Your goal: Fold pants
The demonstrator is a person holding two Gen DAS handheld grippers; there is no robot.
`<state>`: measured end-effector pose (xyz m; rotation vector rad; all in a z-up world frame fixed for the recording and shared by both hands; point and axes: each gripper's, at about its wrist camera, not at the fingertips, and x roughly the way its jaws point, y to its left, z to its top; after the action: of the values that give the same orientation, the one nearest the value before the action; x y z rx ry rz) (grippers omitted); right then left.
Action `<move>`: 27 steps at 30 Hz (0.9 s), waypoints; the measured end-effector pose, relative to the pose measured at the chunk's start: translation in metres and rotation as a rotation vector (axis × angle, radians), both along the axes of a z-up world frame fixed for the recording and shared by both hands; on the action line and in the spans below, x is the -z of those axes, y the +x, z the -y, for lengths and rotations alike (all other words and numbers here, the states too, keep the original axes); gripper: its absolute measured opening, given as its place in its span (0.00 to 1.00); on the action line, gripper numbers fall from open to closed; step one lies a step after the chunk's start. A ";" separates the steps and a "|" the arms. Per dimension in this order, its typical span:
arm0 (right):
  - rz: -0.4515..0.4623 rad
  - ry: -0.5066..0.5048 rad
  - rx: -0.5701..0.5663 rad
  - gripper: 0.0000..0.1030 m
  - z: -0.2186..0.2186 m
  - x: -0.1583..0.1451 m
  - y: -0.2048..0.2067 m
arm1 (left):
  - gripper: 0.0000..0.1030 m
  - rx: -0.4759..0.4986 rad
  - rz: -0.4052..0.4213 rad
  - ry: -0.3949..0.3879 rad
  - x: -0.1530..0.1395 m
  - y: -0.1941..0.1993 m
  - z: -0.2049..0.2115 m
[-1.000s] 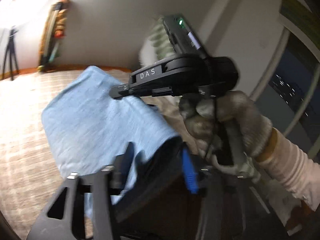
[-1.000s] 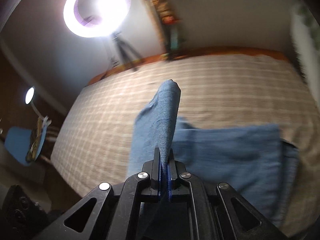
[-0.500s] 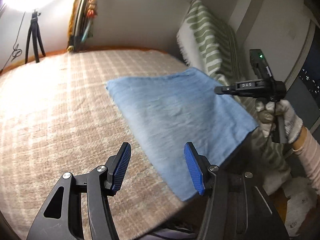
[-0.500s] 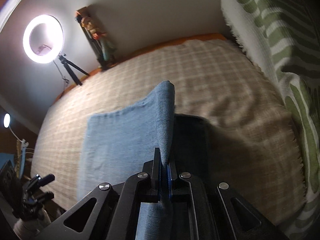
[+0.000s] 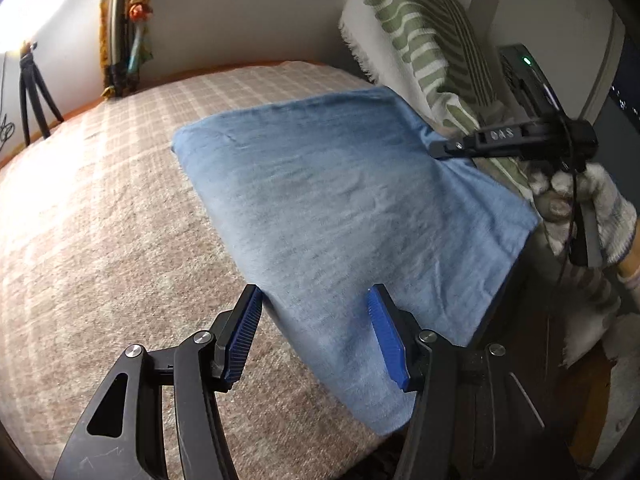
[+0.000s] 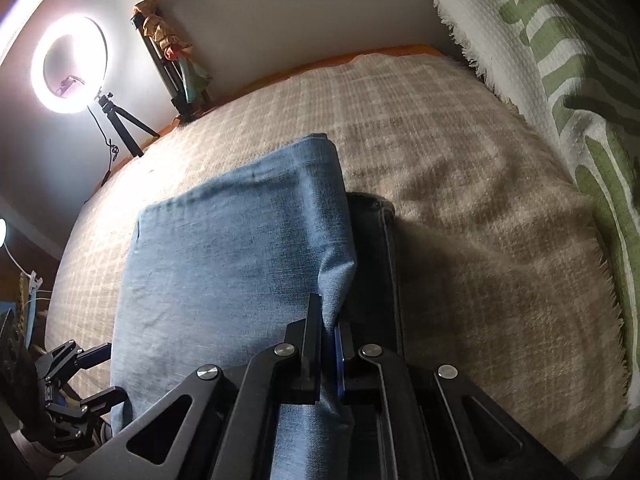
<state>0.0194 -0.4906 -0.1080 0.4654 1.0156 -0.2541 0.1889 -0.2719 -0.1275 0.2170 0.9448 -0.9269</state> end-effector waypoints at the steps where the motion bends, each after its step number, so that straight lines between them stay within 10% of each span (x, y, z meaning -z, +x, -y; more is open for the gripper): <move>1: 0.014 0.007 0.008 0.02 0.000 -0.002 -0.004 | 0.53 -0.012 -0.006 -0.007 -0.001 0.003 -0.001; 10: -0.044 -0.062 -0.059 0.04 -0.008 0.003 -0.003 | 0.61 -0.146 -0.118 -0.067 0.004 0.053 -0.011; 20: -0.029 -0.111 -0.121 0.74 0.004 -0.006 0.000 | 0.61 -0.191 -0.245 -0.094 0.022 0.073 0.002; 27: 0.007 0.048 -0.155 0.84 0.028 0.007 0.015 | 0.61 -0.203 -0.279 -0.122 0.022 0.078 0.001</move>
<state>0.0347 -0.5191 -0.1147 0.4278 1.0469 -0.0895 0.2670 -0.2727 -0.1494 -0.1141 1.1397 -0.8351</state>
